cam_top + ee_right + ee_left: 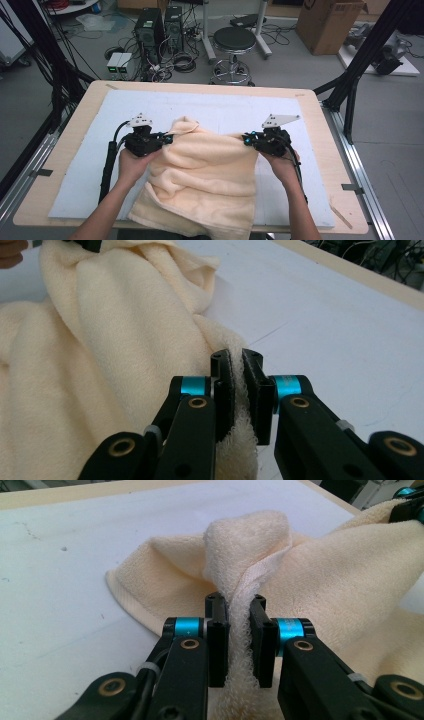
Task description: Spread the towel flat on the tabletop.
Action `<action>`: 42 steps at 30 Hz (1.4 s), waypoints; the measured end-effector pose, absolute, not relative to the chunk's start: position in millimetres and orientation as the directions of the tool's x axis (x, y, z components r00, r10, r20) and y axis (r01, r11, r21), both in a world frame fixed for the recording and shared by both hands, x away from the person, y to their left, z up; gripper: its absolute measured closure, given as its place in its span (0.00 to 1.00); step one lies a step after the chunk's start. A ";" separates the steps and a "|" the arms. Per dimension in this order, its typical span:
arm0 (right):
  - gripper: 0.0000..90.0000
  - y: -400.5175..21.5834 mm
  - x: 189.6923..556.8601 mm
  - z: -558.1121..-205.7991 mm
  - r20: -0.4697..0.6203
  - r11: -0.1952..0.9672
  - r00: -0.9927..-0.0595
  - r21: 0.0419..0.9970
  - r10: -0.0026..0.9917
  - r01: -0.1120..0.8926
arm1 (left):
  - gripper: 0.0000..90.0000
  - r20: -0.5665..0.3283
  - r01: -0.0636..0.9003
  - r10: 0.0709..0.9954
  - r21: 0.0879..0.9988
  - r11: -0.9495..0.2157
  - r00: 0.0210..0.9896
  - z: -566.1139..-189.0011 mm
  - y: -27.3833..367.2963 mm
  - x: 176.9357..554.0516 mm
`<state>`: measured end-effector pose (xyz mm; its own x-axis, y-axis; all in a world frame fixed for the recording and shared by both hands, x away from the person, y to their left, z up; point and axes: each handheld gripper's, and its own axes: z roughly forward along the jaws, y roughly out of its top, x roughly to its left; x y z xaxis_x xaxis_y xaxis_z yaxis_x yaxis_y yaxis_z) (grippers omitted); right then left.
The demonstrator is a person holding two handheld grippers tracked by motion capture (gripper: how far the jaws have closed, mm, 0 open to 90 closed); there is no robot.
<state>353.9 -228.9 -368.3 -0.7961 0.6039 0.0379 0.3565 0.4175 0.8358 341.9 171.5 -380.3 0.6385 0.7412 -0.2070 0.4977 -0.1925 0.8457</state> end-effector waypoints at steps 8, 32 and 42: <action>0.94 -218.6 329.2 -398.0 0.074 0.504 -0.840 0.771 0.538 0.390 | 0.89 -0.265 0.587 0.711 0.770 -0.250 0.652 -406.5 185.7 314.5; 0.59 -178.0 379.2 -398.3 0.146 0.450 -0.823 0.778 0.548 0.438 | 0.48 -0.149 0.527 0.719 0.781 -0.335 0.679 -381.7 132.6 352.7; 0.93 -188.7 392.9 -409.4 0.147 0.496 -0.808 0.723 0.570 0.481 | 0.90 -0.136 0.552 0.781 0.781 -0.294 0.609 -387.9 143.0 365.8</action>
<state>392.9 -188.7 -409.4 -0.8085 0.5700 0.1466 0.4807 0.4958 0.7232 365.8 143.0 -387.9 0.6095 0.7810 -0.1364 0.5516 -0.2941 0.7805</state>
